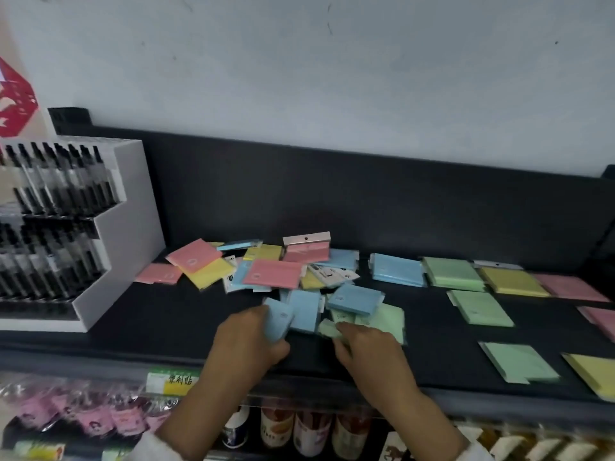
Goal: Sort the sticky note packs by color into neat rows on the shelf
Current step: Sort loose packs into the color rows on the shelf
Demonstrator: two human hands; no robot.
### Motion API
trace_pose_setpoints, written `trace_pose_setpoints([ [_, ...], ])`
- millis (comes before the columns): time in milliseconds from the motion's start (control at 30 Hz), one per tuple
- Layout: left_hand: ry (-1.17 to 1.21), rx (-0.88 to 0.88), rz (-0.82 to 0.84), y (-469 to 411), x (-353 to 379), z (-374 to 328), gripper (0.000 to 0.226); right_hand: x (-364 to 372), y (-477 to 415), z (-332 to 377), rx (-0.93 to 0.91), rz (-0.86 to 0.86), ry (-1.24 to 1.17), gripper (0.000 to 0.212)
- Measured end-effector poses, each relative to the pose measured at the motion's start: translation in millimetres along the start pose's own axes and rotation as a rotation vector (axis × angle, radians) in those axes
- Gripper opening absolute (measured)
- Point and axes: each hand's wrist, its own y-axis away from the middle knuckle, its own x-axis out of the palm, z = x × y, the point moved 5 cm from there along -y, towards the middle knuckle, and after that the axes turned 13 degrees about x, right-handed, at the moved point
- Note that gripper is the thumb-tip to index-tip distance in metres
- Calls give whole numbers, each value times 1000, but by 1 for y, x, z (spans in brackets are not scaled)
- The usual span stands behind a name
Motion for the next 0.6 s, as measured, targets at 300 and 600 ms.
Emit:
trace_pose_setpoints([
  [300,260,293,-152,1,-14,-45,69,-34,30,-47,238,-146,-573,24],
  [600,253,555,138,-16,40,-134,66,-62,36,-135,423,-346,-665,23],
])
